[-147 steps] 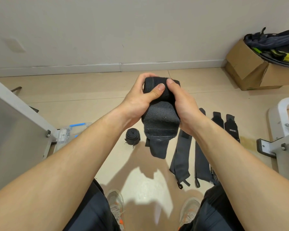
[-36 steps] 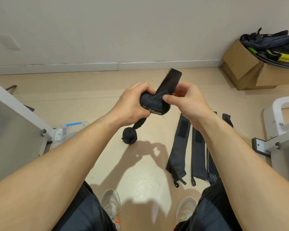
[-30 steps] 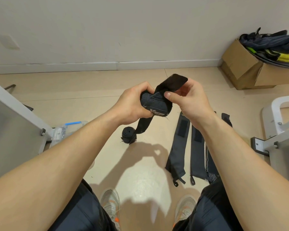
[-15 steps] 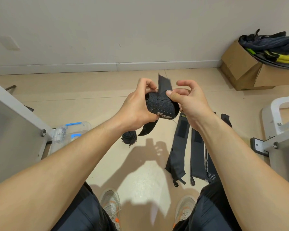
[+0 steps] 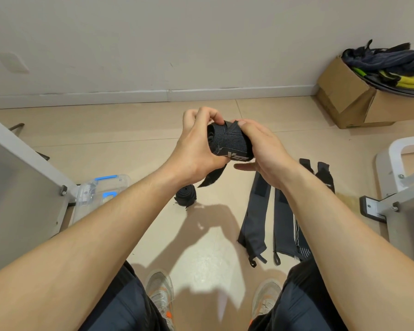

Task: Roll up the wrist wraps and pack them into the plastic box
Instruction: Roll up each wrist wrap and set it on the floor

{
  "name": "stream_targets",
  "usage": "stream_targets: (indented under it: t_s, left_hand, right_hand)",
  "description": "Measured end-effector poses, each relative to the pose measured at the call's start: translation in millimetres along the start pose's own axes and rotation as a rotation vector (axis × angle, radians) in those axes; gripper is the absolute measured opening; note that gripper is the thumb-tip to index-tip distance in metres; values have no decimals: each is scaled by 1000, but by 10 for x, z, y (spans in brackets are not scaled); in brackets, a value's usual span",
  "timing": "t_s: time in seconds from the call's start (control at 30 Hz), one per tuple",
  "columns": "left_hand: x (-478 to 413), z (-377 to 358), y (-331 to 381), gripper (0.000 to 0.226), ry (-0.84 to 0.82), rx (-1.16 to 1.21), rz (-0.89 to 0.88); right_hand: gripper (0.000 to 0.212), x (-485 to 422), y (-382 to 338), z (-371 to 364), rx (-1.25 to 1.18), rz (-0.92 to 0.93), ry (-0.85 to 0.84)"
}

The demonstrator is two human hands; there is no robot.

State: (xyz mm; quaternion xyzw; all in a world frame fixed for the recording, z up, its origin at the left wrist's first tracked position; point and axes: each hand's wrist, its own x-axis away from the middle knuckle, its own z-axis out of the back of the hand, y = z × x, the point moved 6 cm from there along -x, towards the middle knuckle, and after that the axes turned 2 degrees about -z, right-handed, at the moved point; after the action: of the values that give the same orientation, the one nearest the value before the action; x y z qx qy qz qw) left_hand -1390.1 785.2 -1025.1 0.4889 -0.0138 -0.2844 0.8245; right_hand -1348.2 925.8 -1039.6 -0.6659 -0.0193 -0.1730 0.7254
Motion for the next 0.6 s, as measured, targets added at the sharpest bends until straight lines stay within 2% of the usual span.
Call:
stream_targets:
  t_s: [0.3,0.47,0.6]
  left_hand:
    - [14,-59,-65,71,-80,-42,65]
    - [-7,-75,-81,84,-123,-119,130]
    - [-74,-28,-81,67,-108,-95,119]
  right_hand:
    - [26,13,-17,-1,50,-18,16]
    - [35,7,5,-3,79,-29,13]
    - [37,10,33,22,-27,-79,31]
